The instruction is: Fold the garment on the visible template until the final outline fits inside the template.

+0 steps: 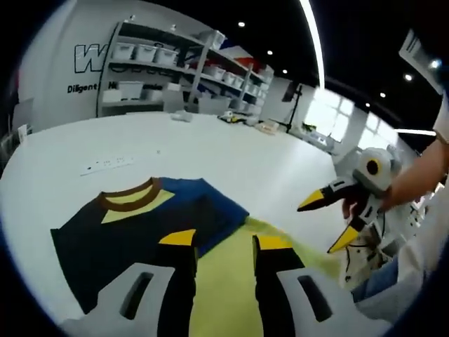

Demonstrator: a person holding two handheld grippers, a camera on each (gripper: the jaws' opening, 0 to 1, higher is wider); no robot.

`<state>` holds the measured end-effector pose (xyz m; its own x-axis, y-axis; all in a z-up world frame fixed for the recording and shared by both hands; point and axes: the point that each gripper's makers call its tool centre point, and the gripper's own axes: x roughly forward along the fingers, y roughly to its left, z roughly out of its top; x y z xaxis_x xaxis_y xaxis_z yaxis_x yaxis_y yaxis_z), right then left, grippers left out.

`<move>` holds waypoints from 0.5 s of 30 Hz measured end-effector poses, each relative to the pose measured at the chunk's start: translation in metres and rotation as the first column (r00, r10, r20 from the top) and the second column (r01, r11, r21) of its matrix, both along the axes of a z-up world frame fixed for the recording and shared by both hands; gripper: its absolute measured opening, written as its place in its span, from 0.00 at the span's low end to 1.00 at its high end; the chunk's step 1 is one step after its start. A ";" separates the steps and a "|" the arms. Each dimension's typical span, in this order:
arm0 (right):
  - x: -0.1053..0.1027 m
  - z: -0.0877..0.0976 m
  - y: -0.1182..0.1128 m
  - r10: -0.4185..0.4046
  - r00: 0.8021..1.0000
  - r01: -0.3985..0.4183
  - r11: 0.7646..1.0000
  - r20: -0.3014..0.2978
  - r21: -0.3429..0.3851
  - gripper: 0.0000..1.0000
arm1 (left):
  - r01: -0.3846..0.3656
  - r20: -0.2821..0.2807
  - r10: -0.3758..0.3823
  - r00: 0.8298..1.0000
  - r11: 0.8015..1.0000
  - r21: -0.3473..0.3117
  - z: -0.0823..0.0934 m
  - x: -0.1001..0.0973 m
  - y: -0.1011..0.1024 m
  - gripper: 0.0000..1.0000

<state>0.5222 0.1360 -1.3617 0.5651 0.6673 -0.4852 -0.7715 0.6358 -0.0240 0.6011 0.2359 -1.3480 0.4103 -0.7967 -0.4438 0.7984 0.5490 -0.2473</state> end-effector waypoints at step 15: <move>-0.041 -0.025 0.007 0.141 0.990 -0.143 0.985 -0.029 -0.098 0.49 | 0.111 0.022 -0.118 0.993 0.974 0.198 -0.030 -0.089 0.086 0.35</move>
<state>0.4810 0.1427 -1.3870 0.4561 0.6879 -0.5645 -0.8549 0.5149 -0.0633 0.5121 0.3223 -1.3780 0.3386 -0.7383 -0.5834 0.8647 0.4887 -0.1165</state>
